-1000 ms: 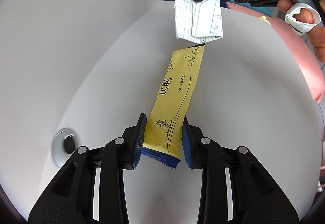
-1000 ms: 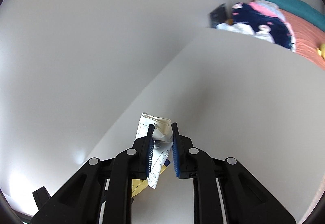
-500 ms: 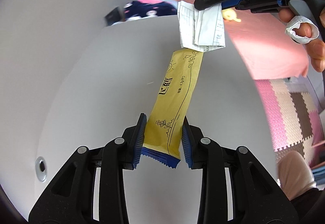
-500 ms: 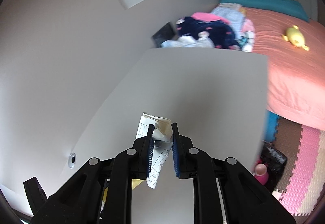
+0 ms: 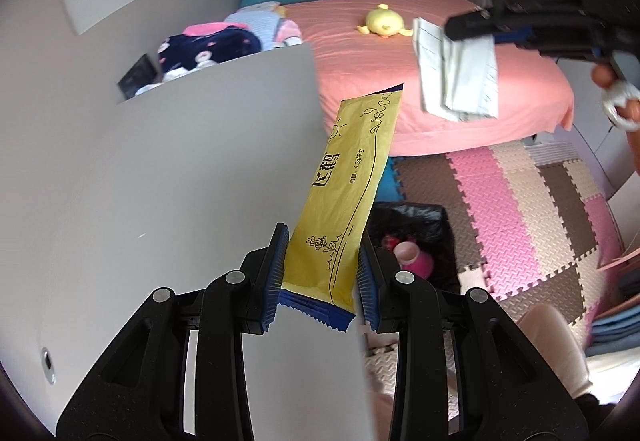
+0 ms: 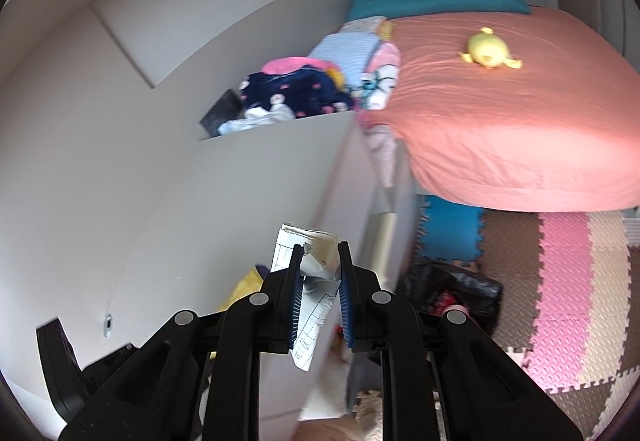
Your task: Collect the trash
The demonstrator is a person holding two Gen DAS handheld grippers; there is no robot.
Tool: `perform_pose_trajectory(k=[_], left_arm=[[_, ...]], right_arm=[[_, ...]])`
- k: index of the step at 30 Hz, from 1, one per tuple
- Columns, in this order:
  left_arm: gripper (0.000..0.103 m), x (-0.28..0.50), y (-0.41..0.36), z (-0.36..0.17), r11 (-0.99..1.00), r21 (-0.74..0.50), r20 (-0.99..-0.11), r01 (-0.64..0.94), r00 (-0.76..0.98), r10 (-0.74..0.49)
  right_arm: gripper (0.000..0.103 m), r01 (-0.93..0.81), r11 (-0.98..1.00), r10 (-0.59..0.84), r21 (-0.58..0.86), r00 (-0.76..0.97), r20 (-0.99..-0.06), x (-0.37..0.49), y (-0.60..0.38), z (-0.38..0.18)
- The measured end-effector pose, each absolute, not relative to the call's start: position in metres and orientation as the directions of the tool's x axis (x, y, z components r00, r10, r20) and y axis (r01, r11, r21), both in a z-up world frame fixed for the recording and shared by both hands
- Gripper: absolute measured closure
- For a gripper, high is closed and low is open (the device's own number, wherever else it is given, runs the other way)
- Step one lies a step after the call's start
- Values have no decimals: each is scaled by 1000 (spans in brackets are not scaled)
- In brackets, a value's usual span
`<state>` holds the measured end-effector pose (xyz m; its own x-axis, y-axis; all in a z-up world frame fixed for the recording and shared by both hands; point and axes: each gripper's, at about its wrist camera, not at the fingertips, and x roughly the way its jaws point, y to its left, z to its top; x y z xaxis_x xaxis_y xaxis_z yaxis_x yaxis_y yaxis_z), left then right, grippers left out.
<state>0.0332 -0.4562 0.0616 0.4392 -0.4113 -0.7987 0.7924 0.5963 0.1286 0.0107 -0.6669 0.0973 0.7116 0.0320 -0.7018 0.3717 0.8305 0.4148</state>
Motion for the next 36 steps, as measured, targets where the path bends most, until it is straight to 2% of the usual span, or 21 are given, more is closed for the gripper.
perform_pose_trajectory(k=[9,17,19,20,21,22,24,29,36], left_arm=[[70,12,-517,51,593,83,-812,801,399,-425],[70,3,-549,26,574,30,-846,818,327,-421],[67,4,-554,19,573,22,-854,819,313,-414],[45,5,-555,17,575,24,-858,818,312,-408],[3,6,-555,16,585,39,-857,810,328,-397],[6,6,-554,18,604,76,-840,793,378,-390],[6,7,-553,19,608,111,-825,786,413,-384],[6,14,-552,21,610,100,-828,786,406,-388],[6,18,-543,23,625,91,-826,775,409,-388]], right_arm=[[85,461,809,-19,366,643,-766,-42,-710,67],[85,516,795,-19,319,546,-837,-40,-723,26],[77,523,787,-1,327,531,-848,-37,-727,17],[49,535,779,3,327,518,-855,-35,-730,12],[10,555,765,-4,328,513,-859,-35,-734,9],[3,576,748,-16,328,510,-860,-35,-738,7],[3,612,724,-46,318,503,-863,-37,-747,3],[3,635,720,-93,279,486,-869,-39,-753,1],[3,623,729,-94,283,501,-860,-38,-746,6]])
